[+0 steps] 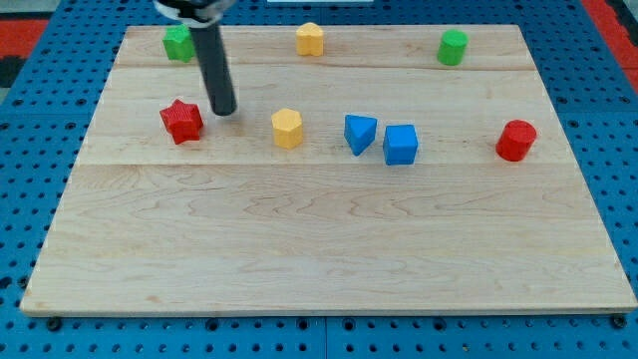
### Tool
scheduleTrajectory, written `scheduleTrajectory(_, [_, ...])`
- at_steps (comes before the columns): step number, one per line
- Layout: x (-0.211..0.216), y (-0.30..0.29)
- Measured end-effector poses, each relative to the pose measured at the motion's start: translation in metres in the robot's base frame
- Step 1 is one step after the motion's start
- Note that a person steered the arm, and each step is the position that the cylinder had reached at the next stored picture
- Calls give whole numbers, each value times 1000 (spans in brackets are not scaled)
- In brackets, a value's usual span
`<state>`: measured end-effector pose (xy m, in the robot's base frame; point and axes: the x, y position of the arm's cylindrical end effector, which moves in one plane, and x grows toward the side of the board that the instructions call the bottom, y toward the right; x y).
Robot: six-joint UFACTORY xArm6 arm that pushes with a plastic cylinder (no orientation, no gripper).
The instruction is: Slide the blue triangle to the left side of the blue cube
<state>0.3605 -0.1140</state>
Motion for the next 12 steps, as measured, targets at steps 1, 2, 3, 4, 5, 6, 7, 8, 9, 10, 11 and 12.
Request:
scheduleTrajectory(1, [4, -67])
scheduleTrajectory(2, [9, -109])
scheduleTrajectory(3, [-3, -70])
scheduleTrajectory(4, [-17, -64])
scheduleTrajectory(5, [-18, -64])
scheduleTrajectory(6, [-18, -60])
scheduleTrajectory(7, [-18, -53])
scheduleTrajectory(8, [-18, -45])
scheduleTrajectory(9, [-18, -31])
scheduleTrajectory(10, [-18, -9])
scheduleTrajectory(11, [-18, 4])
scheduleTrajectory(12, [-18, 5])
